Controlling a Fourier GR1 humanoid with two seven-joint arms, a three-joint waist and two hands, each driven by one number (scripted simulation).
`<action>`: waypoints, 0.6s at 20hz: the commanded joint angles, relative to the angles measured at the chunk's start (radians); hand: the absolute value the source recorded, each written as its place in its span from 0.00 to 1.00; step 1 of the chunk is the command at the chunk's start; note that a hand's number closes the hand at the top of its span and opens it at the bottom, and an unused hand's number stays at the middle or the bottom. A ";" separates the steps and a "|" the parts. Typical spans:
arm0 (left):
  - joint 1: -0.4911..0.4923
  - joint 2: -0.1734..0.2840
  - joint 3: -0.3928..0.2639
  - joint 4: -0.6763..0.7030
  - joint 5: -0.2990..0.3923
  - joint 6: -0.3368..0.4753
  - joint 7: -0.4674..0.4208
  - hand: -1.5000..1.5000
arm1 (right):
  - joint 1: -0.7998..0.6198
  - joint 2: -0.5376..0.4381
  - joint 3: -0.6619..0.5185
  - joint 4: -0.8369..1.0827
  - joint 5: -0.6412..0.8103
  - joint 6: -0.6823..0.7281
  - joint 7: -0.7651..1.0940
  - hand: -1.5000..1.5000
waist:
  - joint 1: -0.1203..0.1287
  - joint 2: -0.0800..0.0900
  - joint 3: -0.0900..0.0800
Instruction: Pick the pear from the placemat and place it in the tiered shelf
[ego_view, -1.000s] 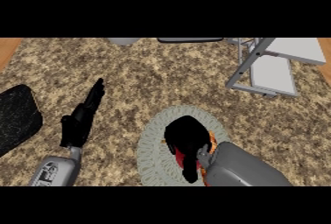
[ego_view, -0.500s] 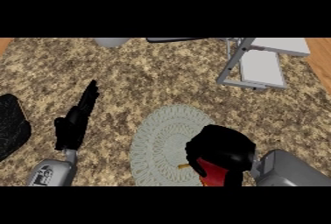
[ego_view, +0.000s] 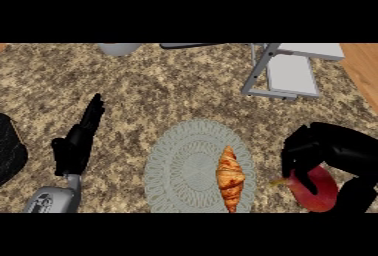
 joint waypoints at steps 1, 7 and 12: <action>0.019 0.006 -0.005 -0.014 -0.004 -0.004 -0.003 0.50 | 0.039 -0.139 -0.211 0.094 -0.164 0.061 -0.211 1.00 | 0.009 0.000 -0.002; 0.042 0.001 -0.015 -0.021 -0.003 -0.017 -0.022 0.50 | 0.102 -0.305 -0.466 0.334 -0.352 0.181 -0.434 1.00 | 0.037 -0.003 -0.007; -0.026 -0.007 -0.047 -0.028 -0.012 -0.039 0.014 0.50 | 0.096 -0.399 -0.589 0.553 -0.460 0.285 -0.482 1.00 | 0.097 0.010 -0.008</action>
